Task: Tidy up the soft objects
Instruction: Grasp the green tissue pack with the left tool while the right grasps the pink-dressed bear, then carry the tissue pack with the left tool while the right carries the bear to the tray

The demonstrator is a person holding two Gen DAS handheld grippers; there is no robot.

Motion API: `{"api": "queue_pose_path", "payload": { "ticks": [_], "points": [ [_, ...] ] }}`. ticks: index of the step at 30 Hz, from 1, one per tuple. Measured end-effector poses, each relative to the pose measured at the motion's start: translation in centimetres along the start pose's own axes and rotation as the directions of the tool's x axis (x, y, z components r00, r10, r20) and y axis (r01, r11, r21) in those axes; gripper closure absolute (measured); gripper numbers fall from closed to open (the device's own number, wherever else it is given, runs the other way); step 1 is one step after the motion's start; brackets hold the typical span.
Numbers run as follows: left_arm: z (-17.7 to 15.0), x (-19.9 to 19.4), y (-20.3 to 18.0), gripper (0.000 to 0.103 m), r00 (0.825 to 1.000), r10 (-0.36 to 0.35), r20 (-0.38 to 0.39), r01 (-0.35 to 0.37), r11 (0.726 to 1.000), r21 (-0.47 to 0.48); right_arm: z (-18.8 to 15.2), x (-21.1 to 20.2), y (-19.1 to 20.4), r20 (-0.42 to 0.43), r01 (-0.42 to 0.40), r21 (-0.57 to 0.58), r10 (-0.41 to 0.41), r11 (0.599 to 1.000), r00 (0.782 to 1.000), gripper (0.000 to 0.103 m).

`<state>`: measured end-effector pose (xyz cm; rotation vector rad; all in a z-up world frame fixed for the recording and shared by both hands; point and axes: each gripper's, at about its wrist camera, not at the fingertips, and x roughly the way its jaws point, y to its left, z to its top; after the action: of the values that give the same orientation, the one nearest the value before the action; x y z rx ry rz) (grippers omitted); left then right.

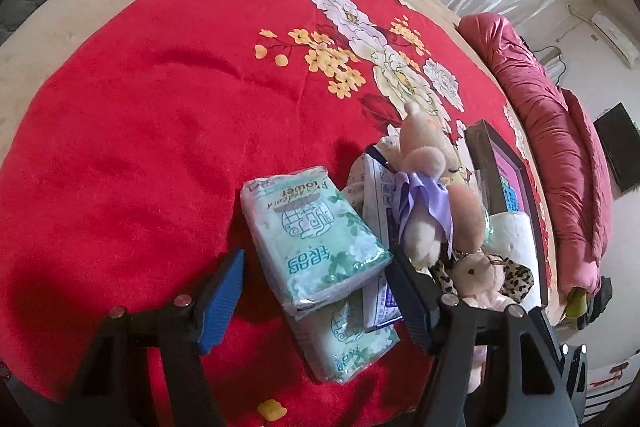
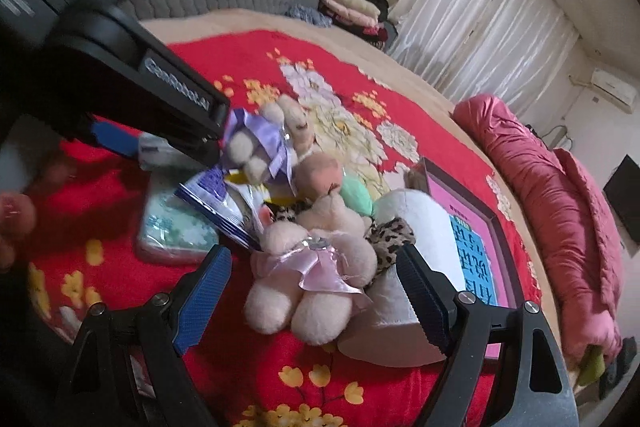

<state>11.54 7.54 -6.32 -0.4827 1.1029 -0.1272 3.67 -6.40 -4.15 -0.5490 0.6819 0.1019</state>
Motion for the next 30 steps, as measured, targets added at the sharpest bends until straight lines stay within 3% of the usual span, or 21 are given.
{"api": "queue_pose_path", "payload": {
  "ticks": [3,7,13,18,24,30],
  "points": [
    [0.0,0.1,0.0,0.033,1.0,0.002,0.004,-0.002,1.0,0.008,0.0,0.7,0.0,-0.001,0.001,0.006,-0.001,1.0,1.0,0.021],
    [0.1,0.4,0.5,0.033,1.0,-0.012,-0.007,0.012,1.0,-0.009,-0.1,1.2,-0.1,-0.005,-0.003,-0.007,0.003,1.0,1.0,0.044],
    [0.2,0.8,0.9,0.042,1.0,-0.017,-0.008,0.017,1.0,-0.021,-0.1,1.0,-0.7,0.018,-0.034,0.012,0.034,0.999,0.999,0.055],
    [-0.1,0.5,0.2,0.05,1.0,0.002,0.015,-0.002,1.0,0.021,-0.1,-0.2,-2.2,0.052,-0.074,0.059,0.071,0.995,0.996,0.058],
    [-0.3,-0.8,-0.2,0.052,0.998,0.012,0.063,-0.015,0.998,0.056,0.1,-2.4,-3.6,0.145,-0.126,0.105,0.111,0.986,0.983,0.059],
    [-0.9,-3.2,-1.5,0.052,0.989,-0.003,0.149,-0.016,0.992,0.121,0.3,-4.0,-4.3,0.205,-0.108,0.123,0.081,0.987,0.976,0.059]
  ]
}}
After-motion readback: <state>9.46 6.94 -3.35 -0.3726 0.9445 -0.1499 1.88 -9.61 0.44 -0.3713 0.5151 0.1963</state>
